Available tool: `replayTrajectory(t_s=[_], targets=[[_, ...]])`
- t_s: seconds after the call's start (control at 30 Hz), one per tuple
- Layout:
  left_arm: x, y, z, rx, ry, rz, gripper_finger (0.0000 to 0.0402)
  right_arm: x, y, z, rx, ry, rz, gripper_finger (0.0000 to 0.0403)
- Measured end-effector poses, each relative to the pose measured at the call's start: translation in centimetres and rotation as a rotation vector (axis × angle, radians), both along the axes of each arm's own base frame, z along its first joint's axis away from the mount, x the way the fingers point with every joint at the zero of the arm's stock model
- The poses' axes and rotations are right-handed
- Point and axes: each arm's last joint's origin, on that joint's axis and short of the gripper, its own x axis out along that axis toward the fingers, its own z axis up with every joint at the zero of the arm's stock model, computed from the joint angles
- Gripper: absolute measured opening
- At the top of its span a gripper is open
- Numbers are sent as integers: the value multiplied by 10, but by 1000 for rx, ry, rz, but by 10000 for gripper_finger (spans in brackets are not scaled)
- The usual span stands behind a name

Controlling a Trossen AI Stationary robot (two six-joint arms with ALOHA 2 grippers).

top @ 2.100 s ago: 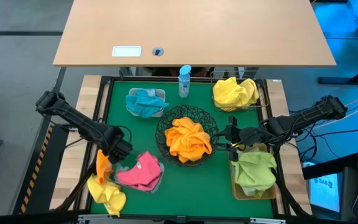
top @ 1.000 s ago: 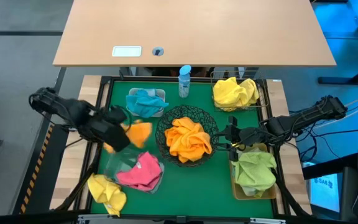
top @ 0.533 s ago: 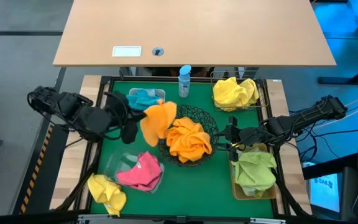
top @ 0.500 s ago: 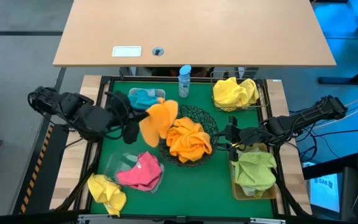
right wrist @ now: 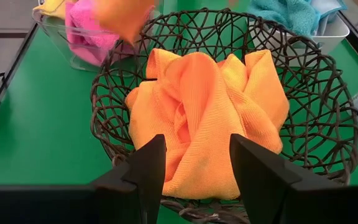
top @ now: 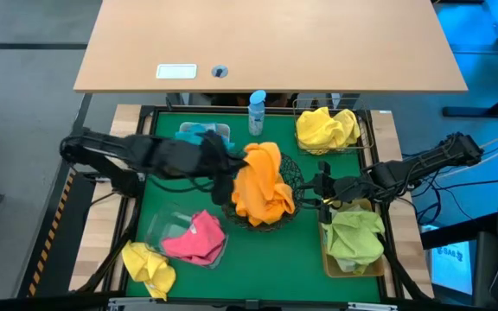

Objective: Sort microfiber towel by color & place in baskets
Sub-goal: Put the orange microfiber towel into the circle wire basket

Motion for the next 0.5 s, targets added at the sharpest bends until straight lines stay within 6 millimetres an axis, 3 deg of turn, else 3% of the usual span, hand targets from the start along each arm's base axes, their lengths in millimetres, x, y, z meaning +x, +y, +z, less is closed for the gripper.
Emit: replayTrajectory(t_s=[0.23,0.5], targets=[[47,7,-46,-5,177,-29,0,-28,-11,24,13,-108,17,176],[73,18,-100,-28,473,-59,0,-78,-31,53,39,-304,-5,176]])
